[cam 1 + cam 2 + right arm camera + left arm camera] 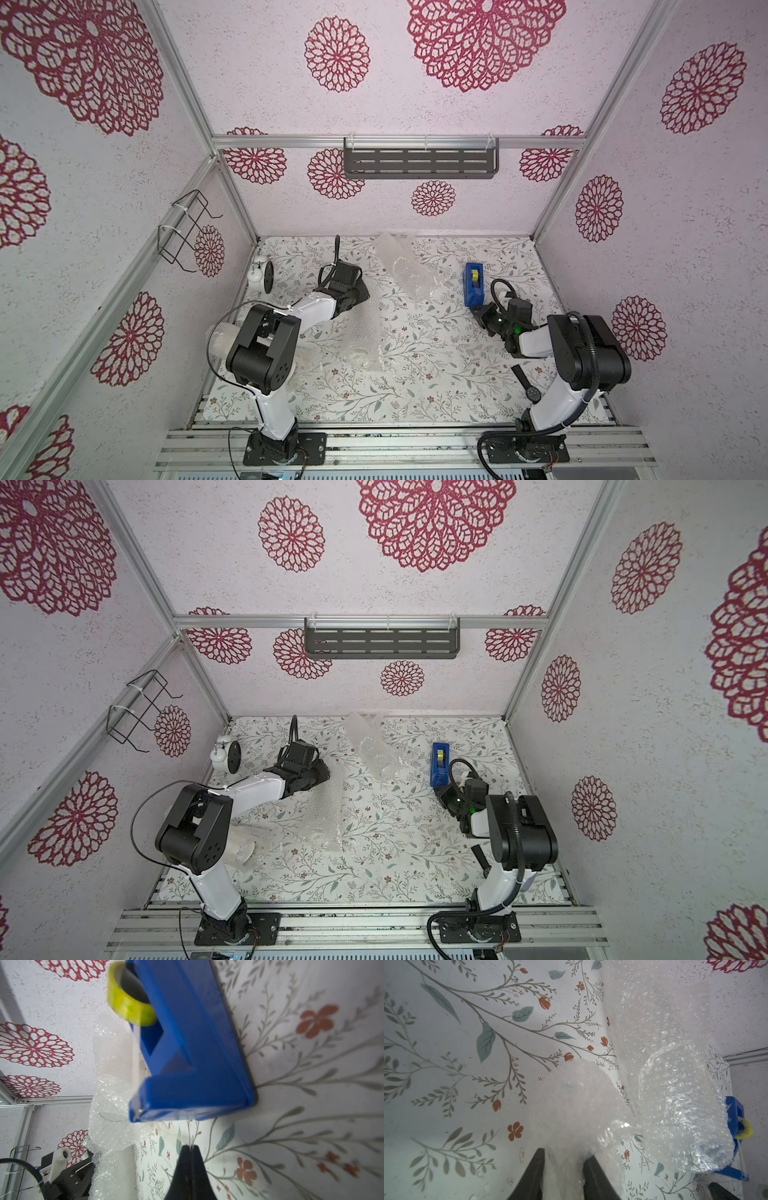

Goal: Wrap vases in bubble wrap
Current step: Tear off the tape using the Tape Cutter, then stick the tape on the bubble wrap.

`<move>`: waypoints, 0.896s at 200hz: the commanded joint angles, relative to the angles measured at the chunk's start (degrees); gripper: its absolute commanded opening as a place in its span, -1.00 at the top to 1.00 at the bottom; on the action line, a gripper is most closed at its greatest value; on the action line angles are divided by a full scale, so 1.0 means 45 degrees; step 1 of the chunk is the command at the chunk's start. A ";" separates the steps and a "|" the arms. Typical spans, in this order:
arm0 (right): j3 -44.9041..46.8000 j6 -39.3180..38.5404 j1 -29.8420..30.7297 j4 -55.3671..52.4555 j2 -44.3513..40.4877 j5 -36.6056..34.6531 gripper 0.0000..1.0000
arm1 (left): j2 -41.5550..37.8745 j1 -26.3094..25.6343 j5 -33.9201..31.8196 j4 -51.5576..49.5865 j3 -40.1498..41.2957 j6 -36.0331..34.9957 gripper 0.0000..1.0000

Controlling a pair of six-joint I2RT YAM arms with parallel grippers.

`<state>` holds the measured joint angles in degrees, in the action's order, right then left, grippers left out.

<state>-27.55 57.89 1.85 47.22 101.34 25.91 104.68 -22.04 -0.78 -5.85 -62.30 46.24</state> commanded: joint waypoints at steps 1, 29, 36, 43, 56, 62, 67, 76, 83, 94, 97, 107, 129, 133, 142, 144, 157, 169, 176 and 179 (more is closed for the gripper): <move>0.0446 0.1233 0.0307 0.0344 0.0412 -0.0131 1.00 | 0.0802 -0.0091 -0.0018 -0.2405 0.0673 -0.0331 0.36; 0.0313 0.0673 0.0516 -0.0001 -0.0160 -0.0133 1.00 | 0.0716 -0.0089 -0.0093 -0.2516 0.0644 -0.0432 0.36; 0.0218 0.0286 0.0635 -0.0303 -0.0497 -0.0105 1.00 | 0.0722 -0.0100 -0.0052 -0.2518 0.0642 -0.0451 0.36; 0.0105 -0.0187 0.0793 -0.0582 -0.0851 0.0012 1.00 | 0.0746 -0.0096 0.0003 -0.2481 0.0632 -0.0480 0.36; -0.0408 -0.1473 0.1170 -0.1561 -0.1552 0.0536 1.00 | 0.0845 -0.0098 0.0208 -0.2349 0.0593 -0.0594 0.37; -0.0742 -0.2189 0.1433 -0.2219 -0.1832 0.0853 1.00 | 0.0915 -0.0102 0.0352 -0.2299 0.0555 -0.0650 0.37; -0.1031 -0.2824 0.1670 -0.2901 -0.2083 0.1032 1.00 | 0.0968 -0.0121 0.0503 -0.2227 0.0540 -0.0698 0.37; -0.1594 -0.3988 0.2192 -0.4155 -0.2538 0.1270 1.00 | 0.1060 -0.0198 0.0767 -0.2114 0.0496 -0.0843 0.37; -0.2013 -0.4849 0.2673 -0.5162 -0.2840 0.1298 1.00 | 0.1156 -0.0253 0.0992 -0.2080 0.0419 -0.0963 0.37; -0.2588 -0.6179 0.3462 -0.6421 -0.3314 0.1273 1.00 | 0.1265 -0.0322 0.1507 -0.1896 0.0353 -0.1088 0.37; -0.2733 -0.6511 0.3631 -0.6755 -0.3408 0.1283 1.00 | 0.1278 -0.0349 0.1579 -0.1839 0.0369 -0.1099 0.38; -0.3136 -0.7265 0.4169 -0.7588 -0.3583 0.1411 1.00 | 0.1307 -0.0485 0.1585 -0.1795 0.0323 -0.1203 0.38; -0.3903 -0.8689 0.4983 -0.8661 -0.3518 0.2432 1.00 | 0.1423 -0.0769 0.1709 -0.1784 0.0224 -0.1595 0.38; -0.4071 -0.8998 0.5131 -0.8944 -0.3473 0.2557 1.00 | 0.1443 -0.0817 0.1770 -0.1772 0.0196 -0.1666 0.38; -0.4487 -0.9749 0.5531 -0.9644 -0.3349 0.2605 1.00 | 0.1500 -0.0955 0.1825 -0.1767 0.0161 -0.1835 0.38; -0.4582 -0.9888 0.5631 -0.9842 -0.3318 0.2588 1.00 | 0.1507 -0.0994 0.1836 -0.1767 0.0156 -0.1876 0.37; -0.5225 -1.0957 0.6201 -1.0942 -0.3052 0.2562 1.00 | 0.1559 -0.1148 0.1997 -0.1720 0.0154 -0.2090 0.38; -0.5591 -1.1532 0.6602 -1.1514 -0.2866 0.2506 1.00 | 0.1600 -0.1281 0.2185 -0.1686 0.0159 -0.2254 0.38; -0.5732 -1.1761 0.6771 -1.1726 -0.2788 0.2515 1.00 | 0.1607 -0.1348 0.2295 -0.1652 0.0159 -0.2332 0.38; -0.5809 -1.1855 0.6835 -1.1817 -0.2749 0.2549 1.00 | 0.1618 -0.1378 0.2342 -0.1650 0.0176 -0.2358 0.38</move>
<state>-50.24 15.00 30.00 3.62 88.07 35.44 107.28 -25.52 4.45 -3.20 -64.38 38.70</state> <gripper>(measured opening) 0.046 0.314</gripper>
